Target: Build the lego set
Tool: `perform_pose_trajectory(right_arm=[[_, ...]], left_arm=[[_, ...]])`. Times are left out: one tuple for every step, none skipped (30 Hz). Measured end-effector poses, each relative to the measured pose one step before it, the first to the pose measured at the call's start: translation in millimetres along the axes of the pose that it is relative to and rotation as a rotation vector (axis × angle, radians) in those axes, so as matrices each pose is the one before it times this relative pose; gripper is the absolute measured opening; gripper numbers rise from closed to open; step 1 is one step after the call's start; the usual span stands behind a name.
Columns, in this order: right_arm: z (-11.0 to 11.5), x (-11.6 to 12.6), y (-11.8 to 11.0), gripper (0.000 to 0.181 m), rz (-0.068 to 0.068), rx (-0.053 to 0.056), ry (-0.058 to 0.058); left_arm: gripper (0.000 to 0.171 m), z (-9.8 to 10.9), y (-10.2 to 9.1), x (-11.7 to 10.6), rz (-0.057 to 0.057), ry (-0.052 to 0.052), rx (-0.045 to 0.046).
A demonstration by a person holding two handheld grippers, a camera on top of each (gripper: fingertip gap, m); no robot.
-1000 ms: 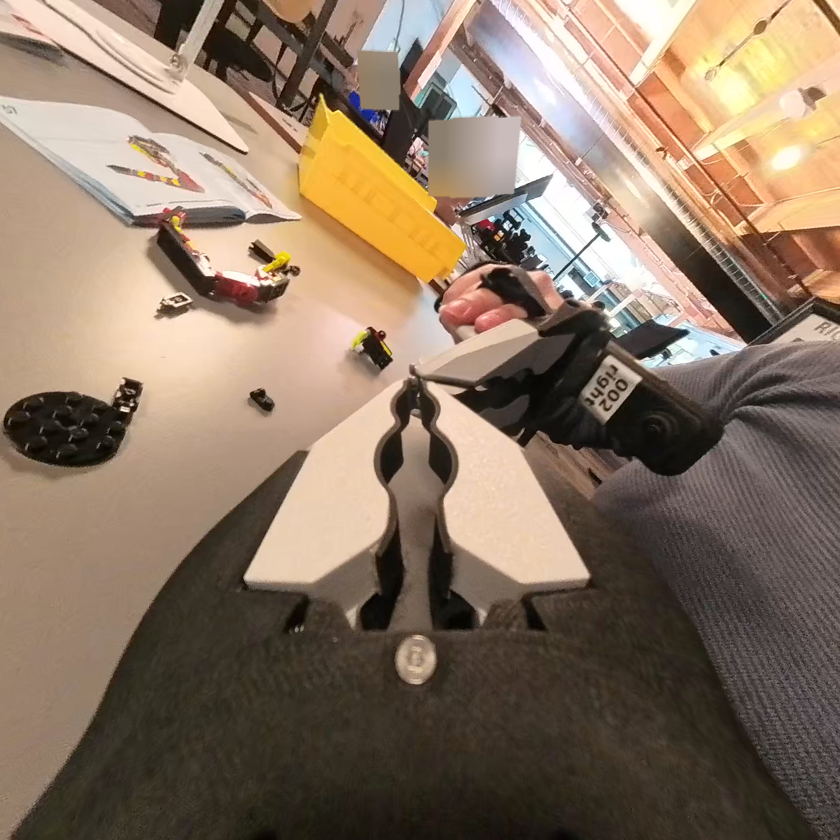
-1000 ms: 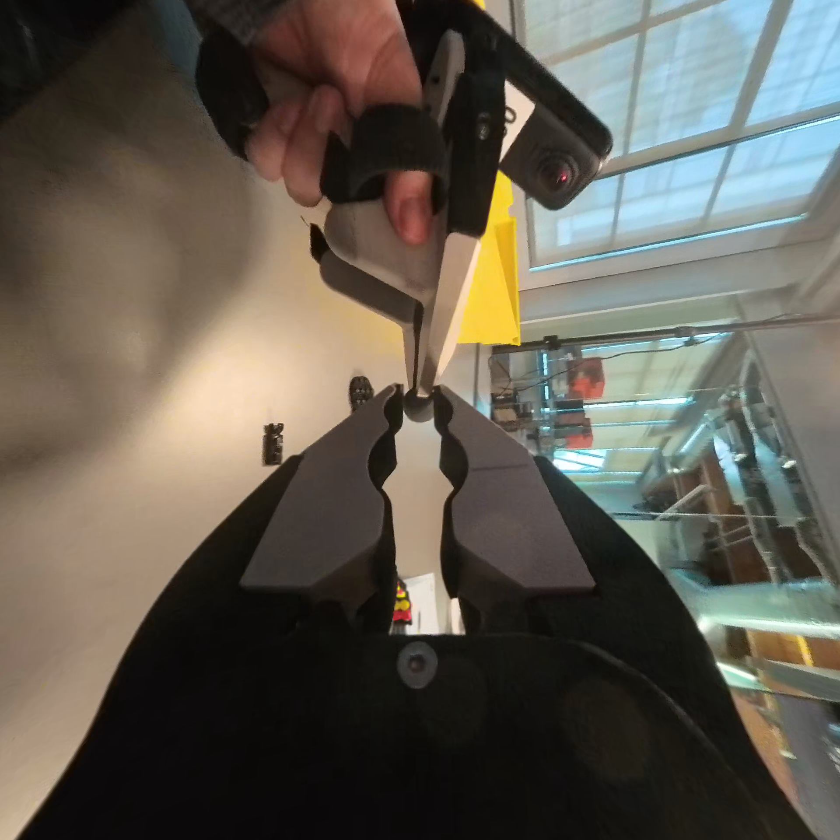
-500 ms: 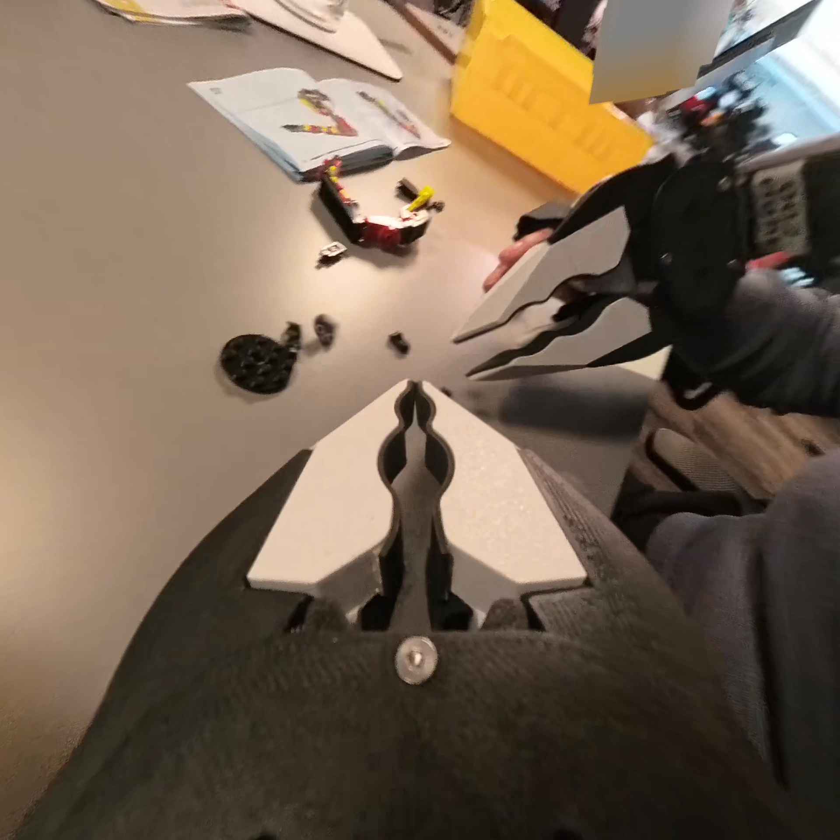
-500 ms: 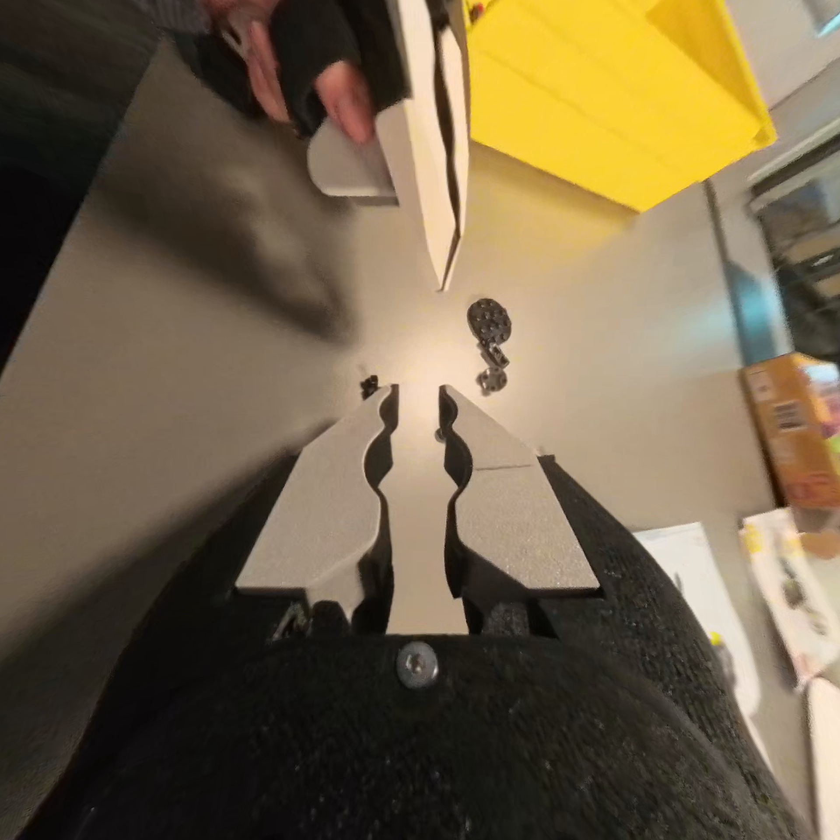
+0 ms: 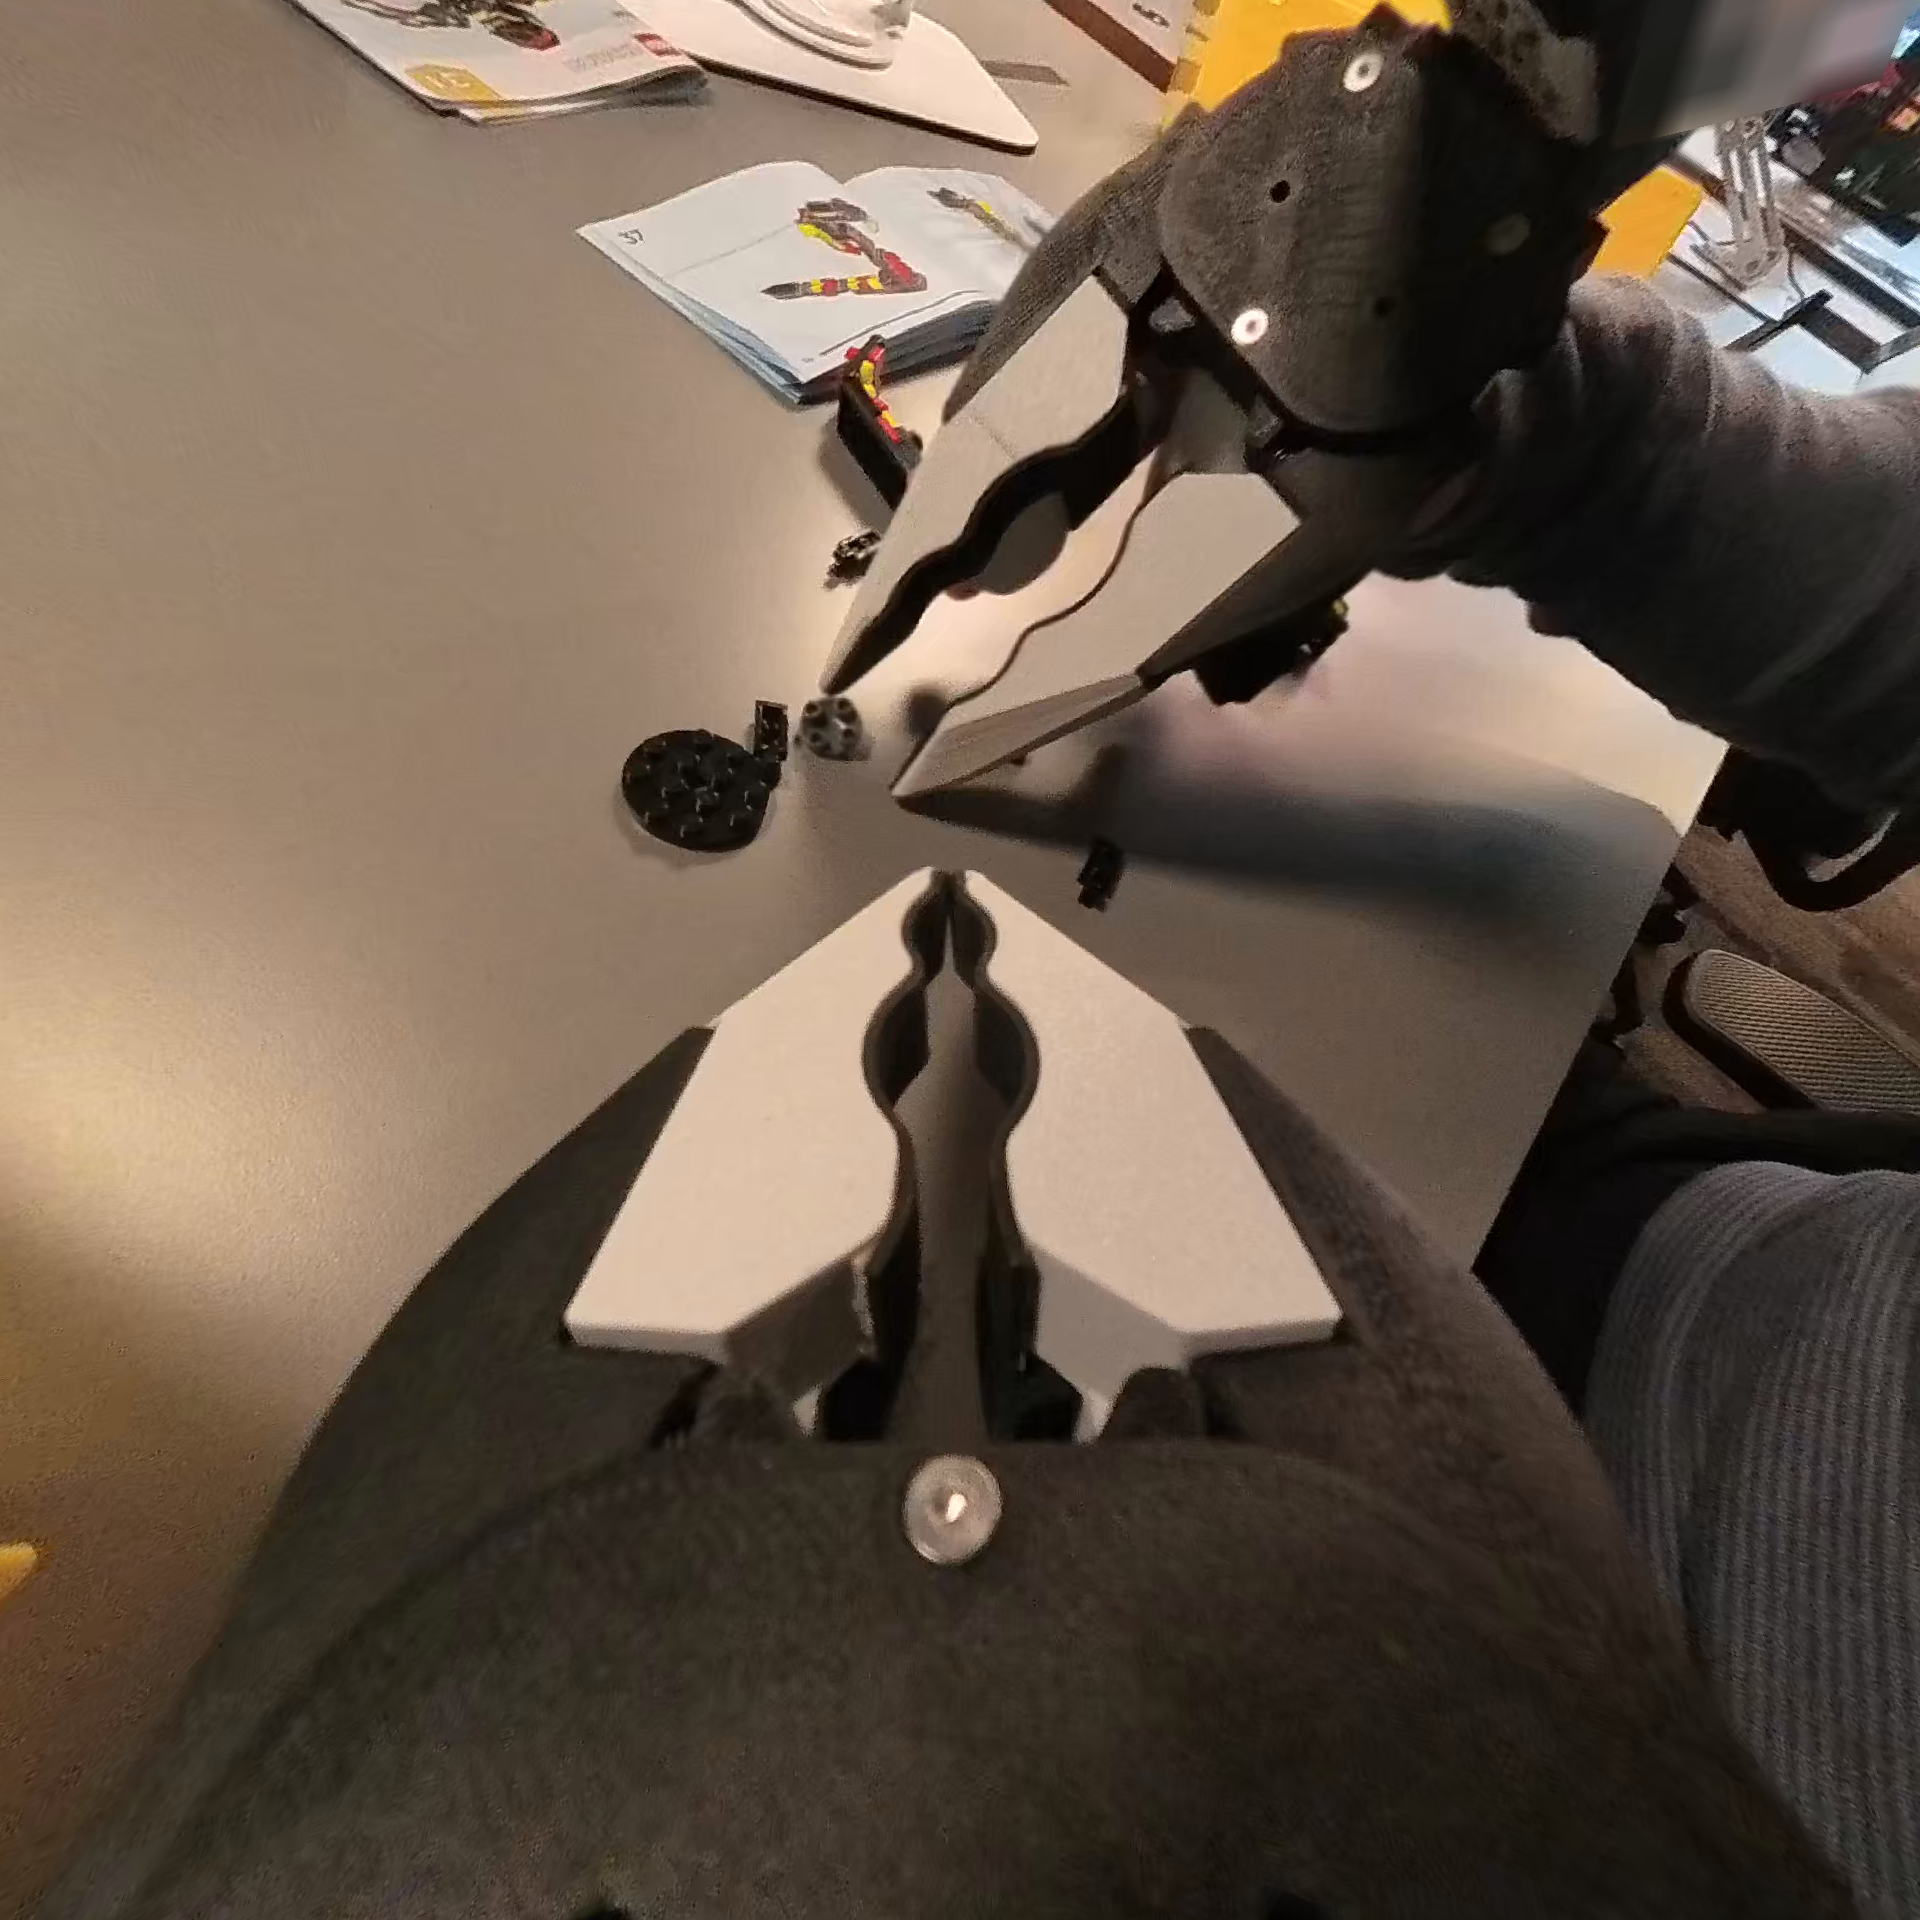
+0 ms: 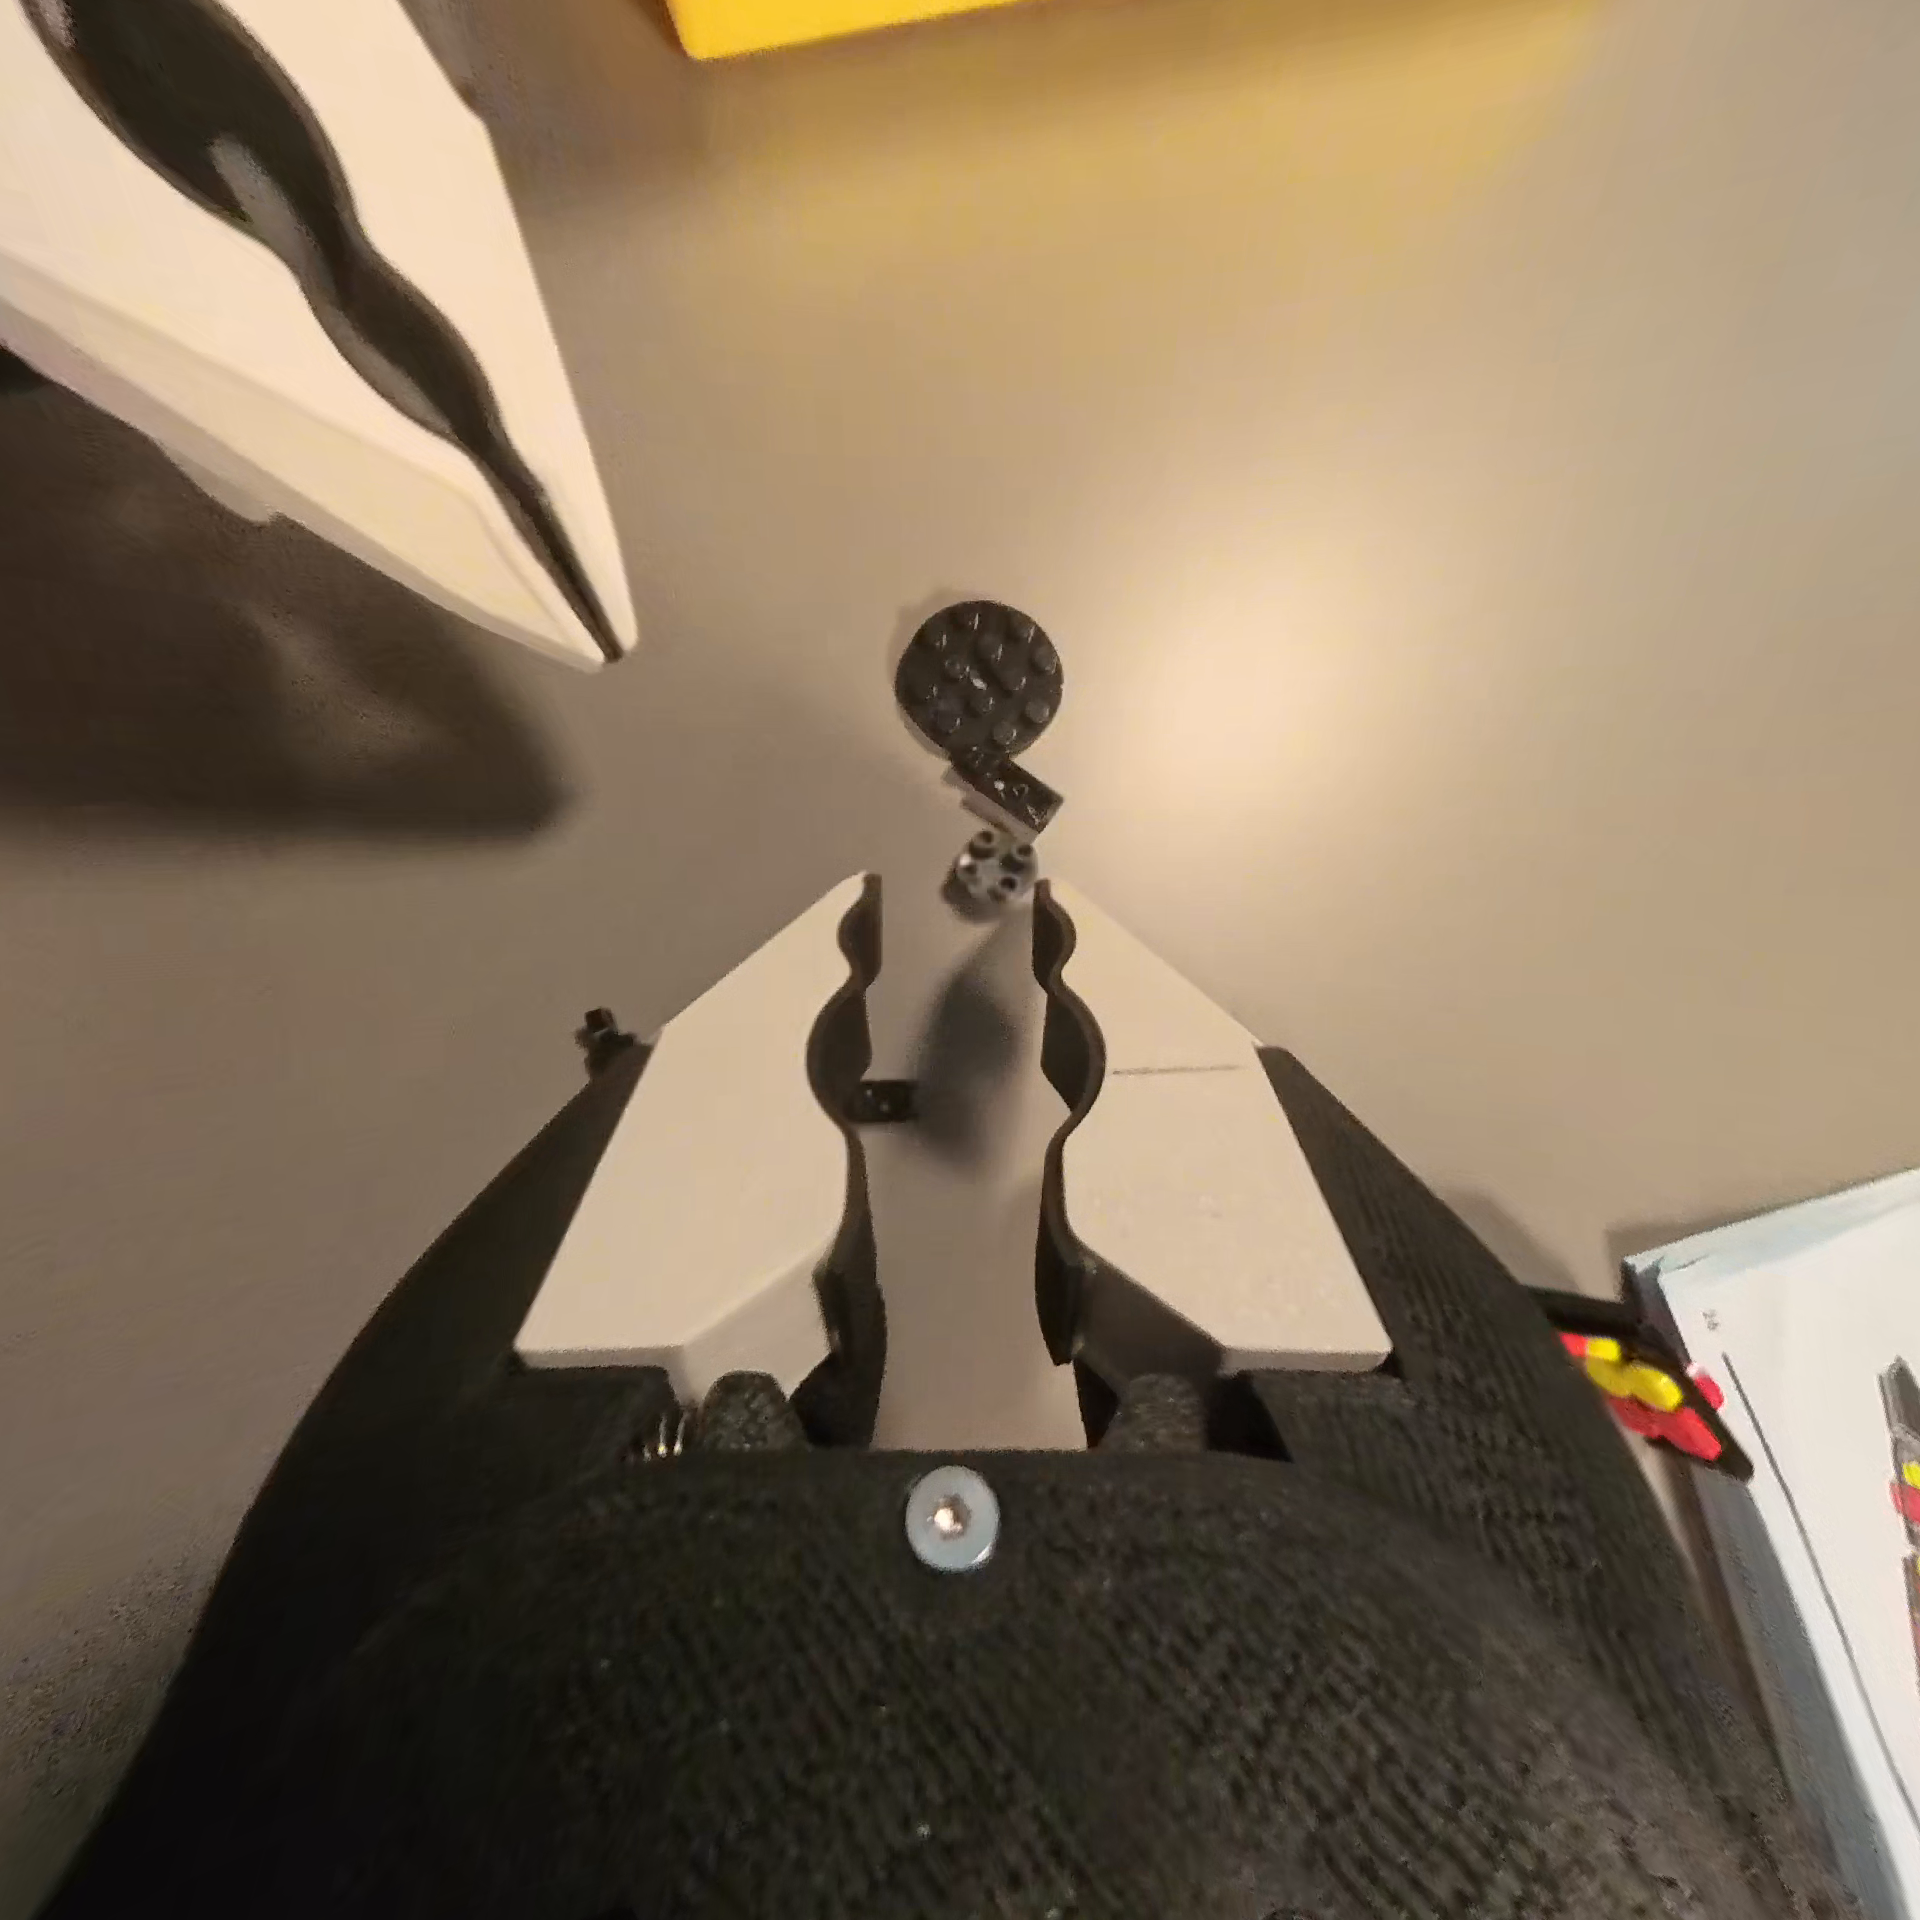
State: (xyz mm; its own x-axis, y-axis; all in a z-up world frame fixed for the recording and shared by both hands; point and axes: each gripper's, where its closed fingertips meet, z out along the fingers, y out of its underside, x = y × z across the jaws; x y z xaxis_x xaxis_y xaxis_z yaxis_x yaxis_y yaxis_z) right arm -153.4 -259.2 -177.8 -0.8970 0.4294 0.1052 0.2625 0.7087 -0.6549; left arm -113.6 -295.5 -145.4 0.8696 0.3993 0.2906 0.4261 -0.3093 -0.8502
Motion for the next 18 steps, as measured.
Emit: perform_pose_trajectory(right_arm=[[1.15,-0.01,-1.89,0.024,-0.0008,0.0000,-0.0020],[0.95,-0.89,-0.34,0.021,0.0028,-0.0092,-0.0074],[0.60,-2.10,-0.18,0.016,0.0060,-0.0114,-0.0146],[0.54,-1.02,-0.27,0.012,0.0063,-0.0093,-0.0055],[0.17,2.42,-0.56,0.016,-0.0009,-0.0061,0.0177],[-0.02,2.05,-0.29,0.019,-0.0065,-0.0057,0.0166],[0.05,0.40,-0.31,0.021,-0.0017,-0.0050,0.0030],[0.54,-0.87,-0.69,0.022,0.0070,-0.0001,-0.0092],[1.07,-2.27,-1.04,0.022,0.0182,0.0046,-0.0216],[1.35,-2.61,-1.15,0.022,0.0302,0.0056,-0.0290],[1.09,-1.60,-1.58,0.022,0.0334,0.0101,-0.0255],[0.56,0.28,-1.16,0.021,0.0201,0.0091,-0.0127],[0.29,1.40,-0.42,0.018,0.0070,0.0046,-0.0010],[0.17,2.30,0.15,0.013,-0.0056,0.0014,0.0119],[0.01,-0.25,0.02,0.013,-0.0173,0.0008,0.0036],[-0.26,-0.72,0.33,0.013,-0.0309,-0.0053,0.0104],[-0.90,0.11,-0.07,0.013,-0.0515,0.0004,0.0299],[-2.14,1.21,-2.42,0.013,-0.0720,0.0195,0.0496]], left_arm=[[0.000,-0.08,-0.09,0.20,-0.0011,0.0026,0.00164],[0.000,-0.04,-0.09,0.83,0.0012,0.0057,0.00036],[0.000,0.22,0.25,1.31,0.0038,0.0080,-0.00198],[0.000,0.47,0.66,0.69,0.0037,0.0028,-0.00462],[0.000,0.59,0.85,0.28,0.0036,-0.0009,-0.00667],[0.000,0.78,0.88,0.45,0.0049,0.0001,-0.00768],[0.000,0.67,0.92,0.34,0.0053,-0.0014,-0.00724],[0.000,0.66,0.79,0.03,0.0054,-0.0034,-0.00616],[0.000,0.52,0.74,0.36,0.0056,-0.0021,-0.00565],[0.000,0.53,0.58,0.24,0.0047,-0.0013,-0.00516],[0.000,0.48,0.58,0.18,0.0030,-0.0011,-0.00443],[0.000,0.34,0.47,0.08,0.0017,-0.0004,-0.00348],[0.000,0.14,0.29,0.21,0.0003,0.0011,-0.00226],[0.000,0.12,0.13,0.04,-0.0018,0.0017,-0.00060],[0.000,-0.06,-0.03,-0.05,-0.0042,0.0028,0.00075],[0.000,-0.18,-0.20,-0.27,-0.0067,0.0027,0.00182],[0.000,-0.26,-0.33,-0.14,-0.0078,0.0049,0.00262],[0.000,-0.22,-0.13,0.81,-0.0073,0.0124,0.00113]])
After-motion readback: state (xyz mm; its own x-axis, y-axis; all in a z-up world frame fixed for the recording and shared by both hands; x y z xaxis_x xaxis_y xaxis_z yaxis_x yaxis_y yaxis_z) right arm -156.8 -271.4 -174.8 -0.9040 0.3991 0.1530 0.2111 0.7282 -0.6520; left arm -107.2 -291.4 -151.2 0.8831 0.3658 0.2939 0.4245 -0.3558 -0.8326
